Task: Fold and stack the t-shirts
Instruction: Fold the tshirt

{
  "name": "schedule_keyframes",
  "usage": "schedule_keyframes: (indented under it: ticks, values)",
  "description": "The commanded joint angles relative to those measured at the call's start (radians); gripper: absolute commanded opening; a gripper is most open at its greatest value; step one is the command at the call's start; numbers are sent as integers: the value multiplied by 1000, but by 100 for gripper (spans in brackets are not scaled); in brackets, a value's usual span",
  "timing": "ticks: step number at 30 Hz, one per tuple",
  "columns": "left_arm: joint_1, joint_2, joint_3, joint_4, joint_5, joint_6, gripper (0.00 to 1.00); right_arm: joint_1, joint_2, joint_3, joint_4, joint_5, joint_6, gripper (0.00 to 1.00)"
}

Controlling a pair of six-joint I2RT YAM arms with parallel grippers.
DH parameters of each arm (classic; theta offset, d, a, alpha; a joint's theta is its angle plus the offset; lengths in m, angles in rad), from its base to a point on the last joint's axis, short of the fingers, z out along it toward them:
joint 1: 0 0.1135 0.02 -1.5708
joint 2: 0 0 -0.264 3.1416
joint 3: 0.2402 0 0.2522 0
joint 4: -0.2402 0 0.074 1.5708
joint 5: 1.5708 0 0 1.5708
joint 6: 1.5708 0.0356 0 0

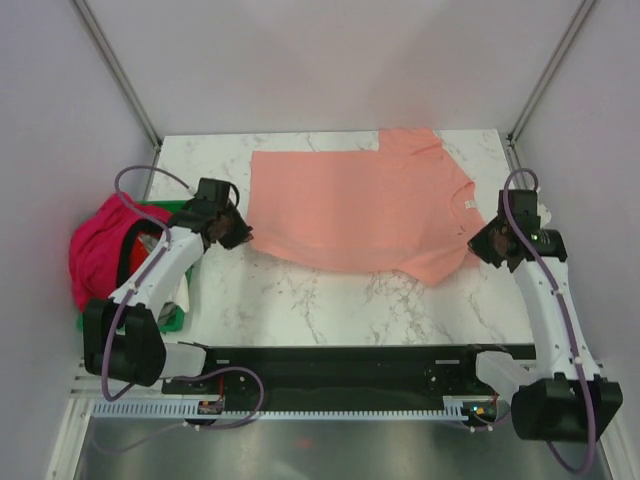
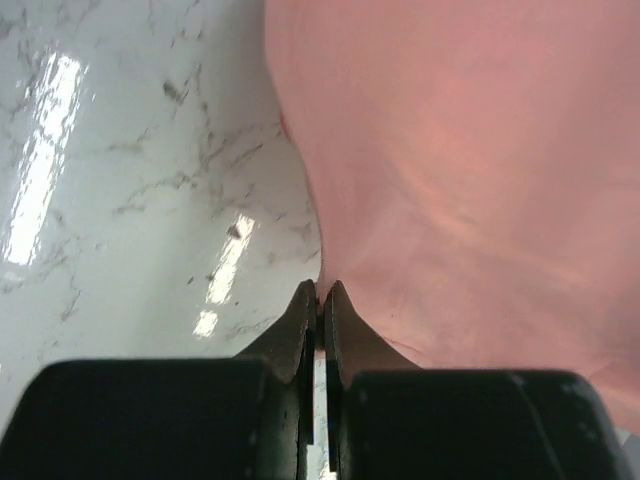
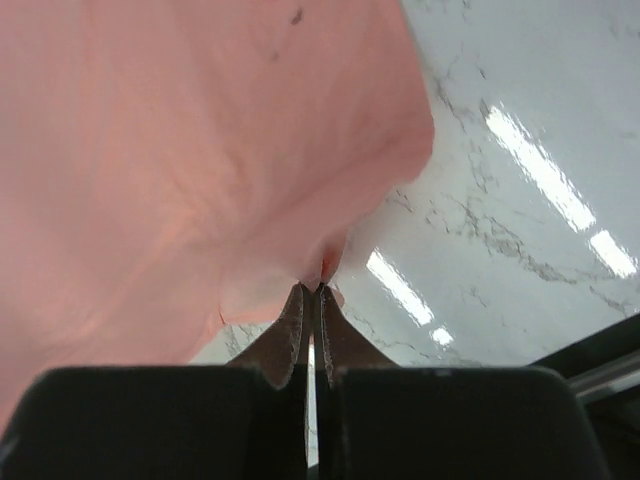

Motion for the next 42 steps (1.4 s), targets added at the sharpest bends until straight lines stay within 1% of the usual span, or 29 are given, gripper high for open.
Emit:
schedule_keyframes:
  ticks: [1, 2, 3, 11, 13, 16, 19, 20, 21, 22, 24, 25, 26, 27, 28, 29, 30, 31, 32, 33, 34, 35, 36, 37, 38, 40, 41, 42]
  values:
    - [12, 100, 145, -34, -1, 44, 2, 0, 144, 164, 68, 44, -84, 0]
    - [19, 128, 164, -34, 5, 44, 2, 0, 220, 230, 75, 47, -97, 0]
    - [24, 186, 204, -36, 6, 45, 2, 2, 258, 260, 84, 47, -107, 0]
    - [76, 413, 370, -48, 12, 68, 2, 17, 604, 549, 118, 64, -158, 0]
    - [84, 468, 408, -53, 12, 77, 2, 32, 654, 591, 121, 74, -163, 0]
    - [96, 513, 447, -54, 12, 90, 2, 52, 768, 654, 126, 91, -167, 0]
    - [102, 579, 482, -56, 12, 99, 2, 63, 835, 703, 143, 104, -160, 0]
    - [110, 607, 490, -57, 12, 97, 2, 63, 883, 734, 147, 107, -160, 0]
    - [113, 622, 504, -57, 40, 93, 2, 63, 910, 755, 149, 114, -161, 0]
    - [116, 637, 513, -57, 46, 91, 2, 63, 969, 781, 151, 122, -161, 0]
    - [130, 689, 551, -57, 84, 90, 2, 63, 1032, 868, 143, 155, -160, 0]
    - [136, 708, 571, -59, 97, 93, 4, 63, 1098, 908, 123, 171, -163, 0]
    - [148, 729, 592, -64, 107, 96, 8, 63, 1131, 992, 118, 179, -169, 0]
    - [156, 766, 644, -82, 145, 111, 15, 63, 1167, 1043, 109, 179, -177, 12]
    - [162, 785, 674, -100, 163, 123, 66, 63, 1241, 1164, 82, 126, -222, 50]
    - [168, 792, 701, -125, 175, 139, 85, 60, 1272, 1221, 62, 102, -253, 95]
    - [168, 791, 738, -155, 187, 175, 99, 60, 1295, 1272, 30, 113, -262, 98]
    - [168, 761, 746, -175, 174, 185, 100, 59, 1300, 1304, -15, 126, -270, 98]
    - [165, 731, 742, -182, 152, 191, 100, 54, 1280, 1288, -17, 151, -276, 98]
    - [164, 690, 705, -182, 112, 202, 100, 40, 1248, 1242, -11, 157, -276, 98]
    - [162, 621, 680, -180, 97, 200, 100, 31, 1155, 1176, 43, 153, -270, 98]
    - [158, 584, 628, -179, 86, 202, 100, 20, 1096, 996, 81, 113, -254, 98]
    - [154, 552, 598, -174, 63, 206, 100, -6, 1035, 888, 130, 75, -241, 98]
    - [151, 524, 564, -159, 57, 208, 99, -20, 911, 776, 234, 41, -229, 98]
    - [145, 474, 529, -148, 52, 209, 98, -35, 854, 570, 276, 9, -221, 98]
    - [144, 426, 409, -114, 57, 200, 97, -86, 760, 400, 369, -59, -209, 98]
    - [144, 388, 322, -56, 67, 194, 96, -102, 693, 266, 396, -80, -213, 98]
    - [144, 368, 283, -30, 93, 180, 96, -139, 668, 208, 423, -125, -220, 98]
